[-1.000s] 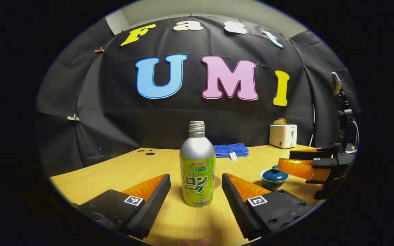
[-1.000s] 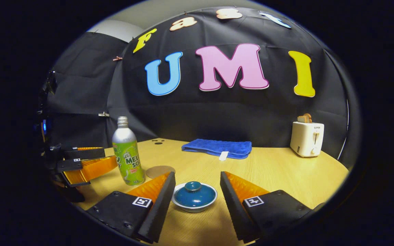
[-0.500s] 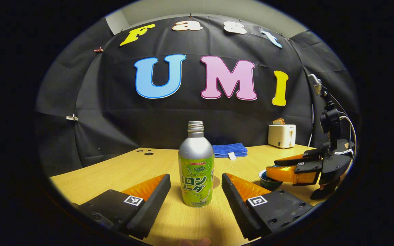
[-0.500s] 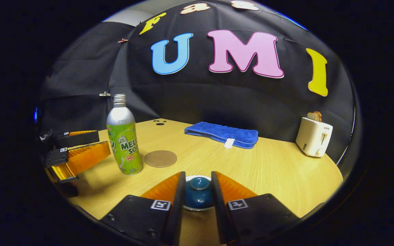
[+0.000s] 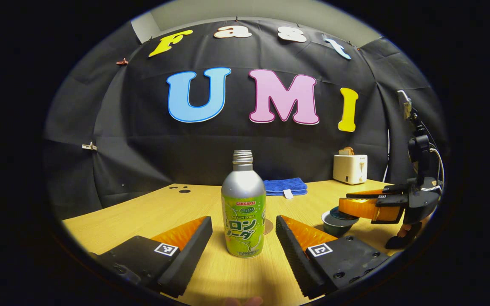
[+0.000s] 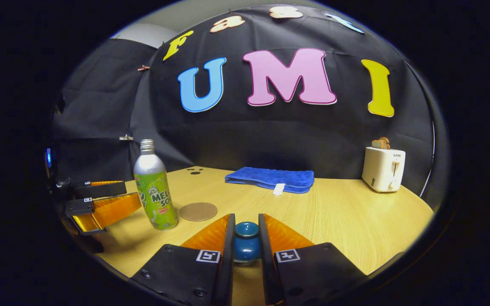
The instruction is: Open the teacup lid with one hand, grasp the water bottle and pour water into the teacup with the other hand; after pouring, place the water bottle on the coaster and then close the teacup lid.
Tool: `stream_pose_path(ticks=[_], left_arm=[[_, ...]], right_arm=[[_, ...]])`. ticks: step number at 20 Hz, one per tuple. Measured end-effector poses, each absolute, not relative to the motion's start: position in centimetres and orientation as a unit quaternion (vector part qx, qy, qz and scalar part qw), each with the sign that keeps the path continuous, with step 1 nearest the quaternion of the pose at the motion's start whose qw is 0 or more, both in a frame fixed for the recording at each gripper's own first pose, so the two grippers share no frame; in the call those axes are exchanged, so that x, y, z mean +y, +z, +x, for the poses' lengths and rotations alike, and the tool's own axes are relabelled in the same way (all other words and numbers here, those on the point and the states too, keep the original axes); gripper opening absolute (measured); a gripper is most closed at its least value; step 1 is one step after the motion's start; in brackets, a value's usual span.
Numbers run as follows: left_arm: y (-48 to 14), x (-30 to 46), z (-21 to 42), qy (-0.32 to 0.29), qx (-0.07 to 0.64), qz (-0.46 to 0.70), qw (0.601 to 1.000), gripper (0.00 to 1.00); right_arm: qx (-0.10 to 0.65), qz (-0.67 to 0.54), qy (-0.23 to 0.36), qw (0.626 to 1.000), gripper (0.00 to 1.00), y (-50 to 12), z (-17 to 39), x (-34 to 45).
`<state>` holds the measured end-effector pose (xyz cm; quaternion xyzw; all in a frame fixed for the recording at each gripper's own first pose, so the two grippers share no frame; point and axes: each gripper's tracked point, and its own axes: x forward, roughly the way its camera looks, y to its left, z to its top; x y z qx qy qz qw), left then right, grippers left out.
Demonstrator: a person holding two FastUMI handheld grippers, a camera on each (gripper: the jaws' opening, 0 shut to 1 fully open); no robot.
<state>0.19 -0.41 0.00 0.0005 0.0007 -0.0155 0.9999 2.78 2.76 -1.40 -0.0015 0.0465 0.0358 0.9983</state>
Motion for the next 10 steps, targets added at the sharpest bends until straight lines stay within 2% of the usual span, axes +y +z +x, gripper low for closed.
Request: stream_pose_path(ticks=[7, 10], left_arm=[[-0.3, -0.2, 1.0, -0.001, 0.003, 0.001, 1.0, 0.95], [0.3, 0.0, 4.2, 0.008, 0.006, 0.001, 1.0, 0.95]], right_arm=[[0.012, 0.001, 0.039, 0.999, 0.32, -0.4, -0.6, 1.5], [0.005, 0.001, 0.035, 0.999, 0.32, -0.1, -1.8, 0.3]])
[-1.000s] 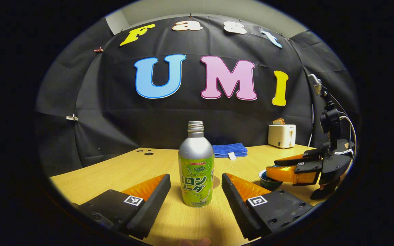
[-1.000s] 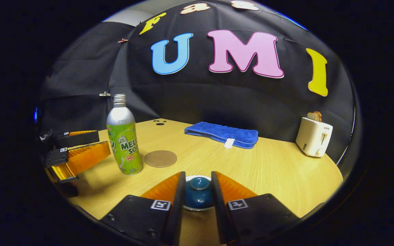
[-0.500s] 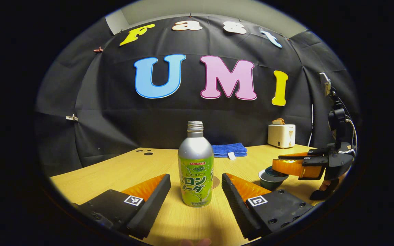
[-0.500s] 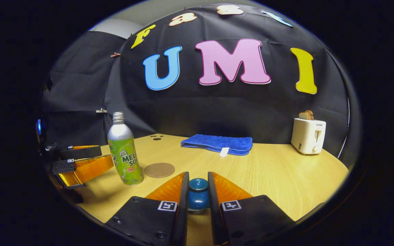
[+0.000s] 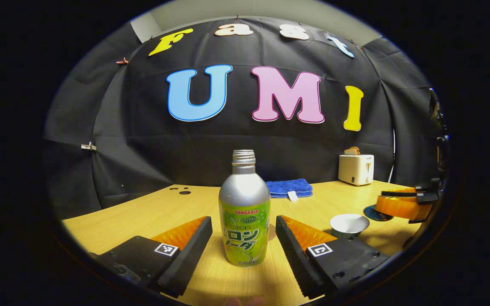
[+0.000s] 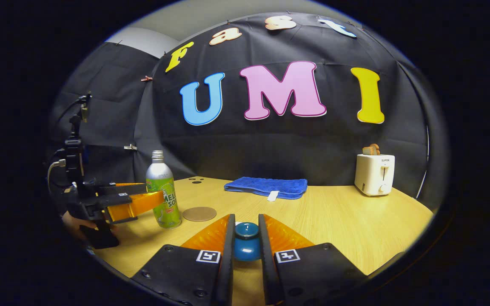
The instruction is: Open the teacup lid with one hand, grasp the water bottle and pour water into the teacup with the other hand; after pouring, place the water bottle on the coaster and then close the teacup lid.
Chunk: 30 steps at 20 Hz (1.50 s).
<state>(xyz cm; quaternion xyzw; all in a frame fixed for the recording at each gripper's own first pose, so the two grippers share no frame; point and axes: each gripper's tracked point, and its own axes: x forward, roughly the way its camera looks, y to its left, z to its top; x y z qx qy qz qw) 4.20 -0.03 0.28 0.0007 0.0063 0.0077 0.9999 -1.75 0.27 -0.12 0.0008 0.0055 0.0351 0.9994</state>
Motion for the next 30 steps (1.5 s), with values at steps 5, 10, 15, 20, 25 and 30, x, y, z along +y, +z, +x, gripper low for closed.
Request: stream_pose_path(ticks=[5, 10, 15, 20, 25, 30], left_arm=[[0.4, -0.4, 5.9, 0.01, 0.007, 0.003, 1.0, 0.9], [1.5, -0.4, 6.0, 0.008, 0.002, 0.141, 0.99, 0.8], [3.3, -2.4, 5.5, -0.007, -0.006, 0.345, 0.939, 0.8], [2.1, -5.2, 5.1, -0.037, 0.001, 0.51, 0.86, 0.79], [1.9, -7.2, 5.1, -0.049, -0.004, 0.63, 0.775, 0.79], [1.6, -7.7, 6.0, -0.055, 0.001, 0.715, 0.697, 0.79]], right_arm=[[0.002, 0.001, 0.018, 1.0, 0.32, 0.0, -2.9, -2.7], [0.001, 0.0, 0.0, 1.0, 0.32, 0.2, -3.6, -5.1], [0.001, 0.0, -0.007, 1.0, 0.32, 0.2, -3.6, -6.2], [0.0, -0.001, -0.026, 1.0, 0.32, 0.3, -3.7, -8.2], [0.001, 0.0, -0.035, 0.999, 0.32, 0.4, -3.9, -9.2], [0.001, -0.001, -0.034, 0.999, 0.32, 0.4, -3.9, -9.1]])
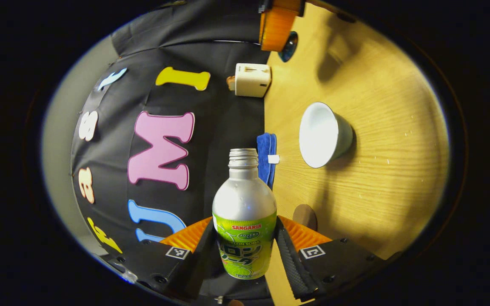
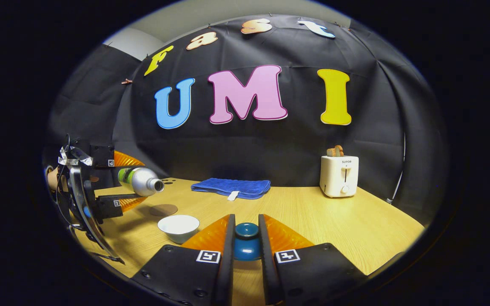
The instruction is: Open the teacup lid with one hand, grasp the water bottle and pour water into the teacup with the other hand; after pouring, place the water bottle on the coaster and then close the teacup lid.
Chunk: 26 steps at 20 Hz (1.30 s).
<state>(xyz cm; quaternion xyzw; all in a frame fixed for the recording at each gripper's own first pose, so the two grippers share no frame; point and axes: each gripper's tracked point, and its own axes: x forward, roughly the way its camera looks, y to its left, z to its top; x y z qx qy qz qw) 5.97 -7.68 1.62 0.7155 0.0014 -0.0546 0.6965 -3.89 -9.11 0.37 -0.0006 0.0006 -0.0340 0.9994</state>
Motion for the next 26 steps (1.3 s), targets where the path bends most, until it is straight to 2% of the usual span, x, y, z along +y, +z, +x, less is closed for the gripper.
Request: stream_pose_path(ticks=[10, 19, 26], left_arm=[[3.3, -8.1, 5.9, -0.039, -0.02, 0.817, 0.575, 0.79], [4.0, -8.1, 6.6, -0.033, -0.031, 0.845, 0.533, 0.79], [5.1, -8.7, 6.8, -0.031, -0.059, 0.879, 0.472, 0.79]], right_arm=[[0.0, 0.0, -0.03, 1.0, 0.32, 0.3, -3.8, -9.0], [0.0, 0.0, -0.029, 1.0, 0.32, 0.4, -3.7, -9.0], [0.0, 0.0, -0.029, 1.0, 0.32, 0.4, -3.7, -9.0]])
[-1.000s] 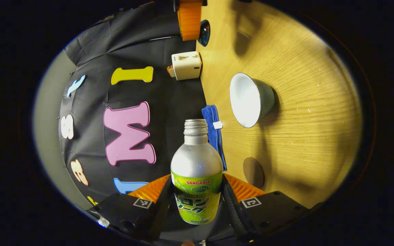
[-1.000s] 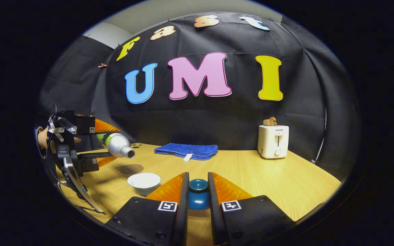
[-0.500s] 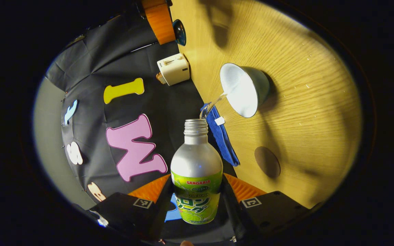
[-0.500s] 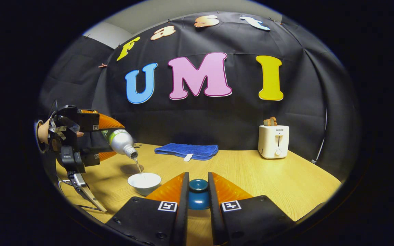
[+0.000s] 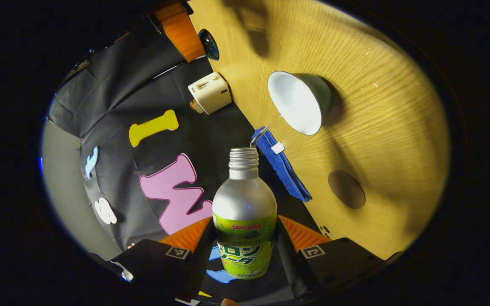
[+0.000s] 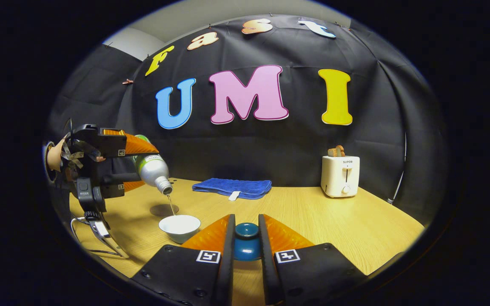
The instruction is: Open the teacup lid with one hand, grasp the water bottle and pour water into the teacup with the other hand; after pouring, place the water bottle on the coaster and then close the teacup lid.
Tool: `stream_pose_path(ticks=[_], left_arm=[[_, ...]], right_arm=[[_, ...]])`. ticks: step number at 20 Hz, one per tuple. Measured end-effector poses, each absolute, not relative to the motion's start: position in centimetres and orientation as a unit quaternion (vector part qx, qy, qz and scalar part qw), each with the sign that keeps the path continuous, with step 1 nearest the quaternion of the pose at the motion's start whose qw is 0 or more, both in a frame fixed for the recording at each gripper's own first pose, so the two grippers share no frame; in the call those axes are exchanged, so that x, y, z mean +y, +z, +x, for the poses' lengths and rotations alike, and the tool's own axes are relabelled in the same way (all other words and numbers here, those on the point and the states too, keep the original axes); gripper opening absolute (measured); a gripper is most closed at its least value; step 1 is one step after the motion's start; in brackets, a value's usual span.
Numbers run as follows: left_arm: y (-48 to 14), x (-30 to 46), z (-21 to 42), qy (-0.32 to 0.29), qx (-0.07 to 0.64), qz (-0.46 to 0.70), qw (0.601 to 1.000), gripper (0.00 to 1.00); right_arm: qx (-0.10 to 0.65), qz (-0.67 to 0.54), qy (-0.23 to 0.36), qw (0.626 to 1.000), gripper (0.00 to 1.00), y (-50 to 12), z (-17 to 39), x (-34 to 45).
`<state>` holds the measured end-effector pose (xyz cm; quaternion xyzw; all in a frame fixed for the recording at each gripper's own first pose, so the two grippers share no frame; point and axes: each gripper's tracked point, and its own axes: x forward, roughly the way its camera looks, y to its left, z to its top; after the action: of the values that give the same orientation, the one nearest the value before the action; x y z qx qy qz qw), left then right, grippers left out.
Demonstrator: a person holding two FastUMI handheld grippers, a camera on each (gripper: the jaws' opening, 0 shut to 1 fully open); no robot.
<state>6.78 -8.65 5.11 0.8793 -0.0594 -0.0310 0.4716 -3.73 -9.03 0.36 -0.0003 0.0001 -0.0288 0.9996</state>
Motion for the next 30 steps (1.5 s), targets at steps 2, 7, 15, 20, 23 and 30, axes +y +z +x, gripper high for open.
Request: stream_pose_path(ticks=[2, 7, 15, 20, 23, 30], left_arm=[[5.7, -9.3, 6.8, -0.029, -0.075, 0.889, 0.45, 0.79], [6.7, -10.1, 6.8, -0.021, -0.1, 0.913, 0.394, 0.79], [7.5, -11.5, 6.0, -0.012, -0.14, 0.925, 0.352, 0.8], [6.2, -10.7, 7.0, -0.033, -0.125, 0.905, 0.406, 0.8], [4.3, -9.4, 7.3, -0.061, -0.094, 0.857, 0.502, 0.8], [0.4, -10.2, 6.8, -0.136, -0.03, 0.556, 0.819, 0.8]], right_arm=[[0.0, 0.0, -0.029, 1.0, 0.32, 0.4, -3.8, -9.0], [0.0, 0.0, -0.029, 1.0, 0.32, 0.3, -3.7, -9.0], [0.0, -0.001, -0.029, 1.0, 0.32, 0.4, -3.7, -9.0], [0.0, -0.001, -0.028, 1.0, 0.32, 0.3, -3.7, -9.0], [0.0, 0.0, -0.028, 1.0, 0.32, 0.3, -3.6, -9.1], [0.0, -0.001, -0.03, 1.0, 0.32, 0.3, -3.7, -9.1]])
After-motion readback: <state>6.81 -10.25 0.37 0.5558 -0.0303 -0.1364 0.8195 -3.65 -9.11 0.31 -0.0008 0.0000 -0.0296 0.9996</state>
